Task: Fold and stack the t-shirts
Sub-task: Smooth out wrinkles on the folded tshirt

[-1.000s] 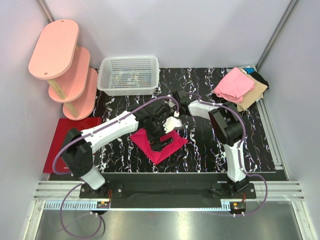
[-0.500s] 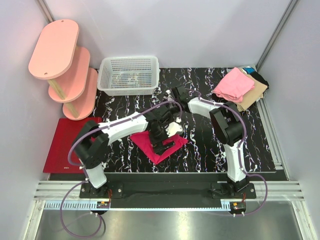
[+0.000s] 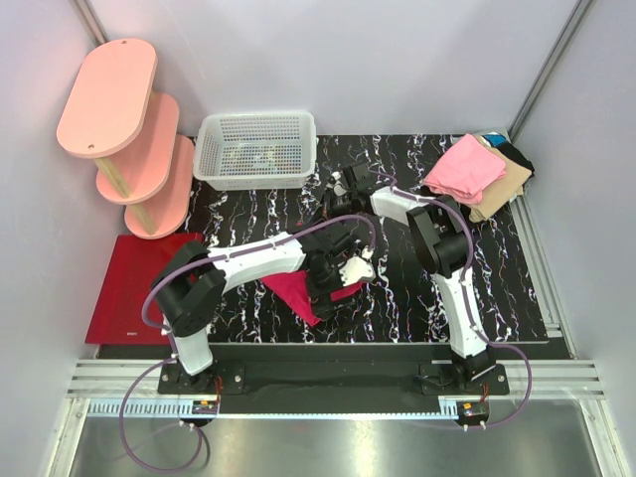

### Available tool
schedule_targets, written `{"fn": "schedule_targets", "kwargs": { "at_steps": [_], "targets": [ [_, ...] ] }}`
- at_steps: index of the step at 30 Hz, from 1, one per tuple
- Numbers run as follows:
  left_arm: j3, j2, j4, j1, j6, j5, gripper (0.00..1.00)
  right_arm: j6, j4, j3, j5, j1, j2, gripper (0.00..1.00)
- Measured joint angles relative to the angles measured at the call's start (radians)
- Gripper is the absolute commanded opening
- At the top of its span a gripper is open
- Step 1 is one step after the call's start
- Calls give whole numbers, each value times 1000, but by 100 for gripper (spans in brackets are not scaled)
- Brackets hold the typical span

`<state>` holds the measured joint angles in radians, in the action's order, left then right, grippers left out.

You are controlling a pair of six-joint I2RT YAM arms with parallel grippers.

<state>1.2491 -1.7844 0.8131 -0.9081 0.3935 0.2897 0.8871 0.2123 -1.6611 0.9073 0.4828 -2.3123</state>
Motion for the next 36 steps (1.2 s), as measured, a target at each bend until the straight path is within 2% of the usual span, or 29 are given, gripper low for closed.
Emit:
{"fn": "schedule_targets", "kwargs": {
  "at_steps": [3,4,6,9,10,12,18,24,27,31,36],
  "targets": [
    [-7,1,0,-7,1,-2,99,0,2,-10,-1,-9,-31,26],
    [-10,1,1,-8,1,-2,99,-2,6,-12,-1,-11,-41,36],
    [-15,2,2,-9,2,-2,99,-10,18,-25,-2,-18,-63,39],
    [-16,7,5,-12,2,-3,99,-31,48,-64,-10,-33,-105,51],
    [-16,10,6,-13,2,-3,99,-37,59,-78,-14,-39,-115,60],
    [-16,16,8,-21,2,-3,99,-48,101,-134,-13,-57,-143,66],
    [-3,54,46,-42,0,-30,99,-96,157,-231,-49,-119,-132,71],
    [211,189,135,-13,-10,-84,99,-139,196,-165,-84,-205,-21,70],
    [284,313,113,56,-26,-113,99,-149,194,-63,-85,-223,79,70],
    [258,466,59,217,-47,-174,99,-146,165,93,-69,-172,224,70],
    [158,474,19,403,-82,-195,99,-117,116,184,-19,-30,286,70]
  ]
}}
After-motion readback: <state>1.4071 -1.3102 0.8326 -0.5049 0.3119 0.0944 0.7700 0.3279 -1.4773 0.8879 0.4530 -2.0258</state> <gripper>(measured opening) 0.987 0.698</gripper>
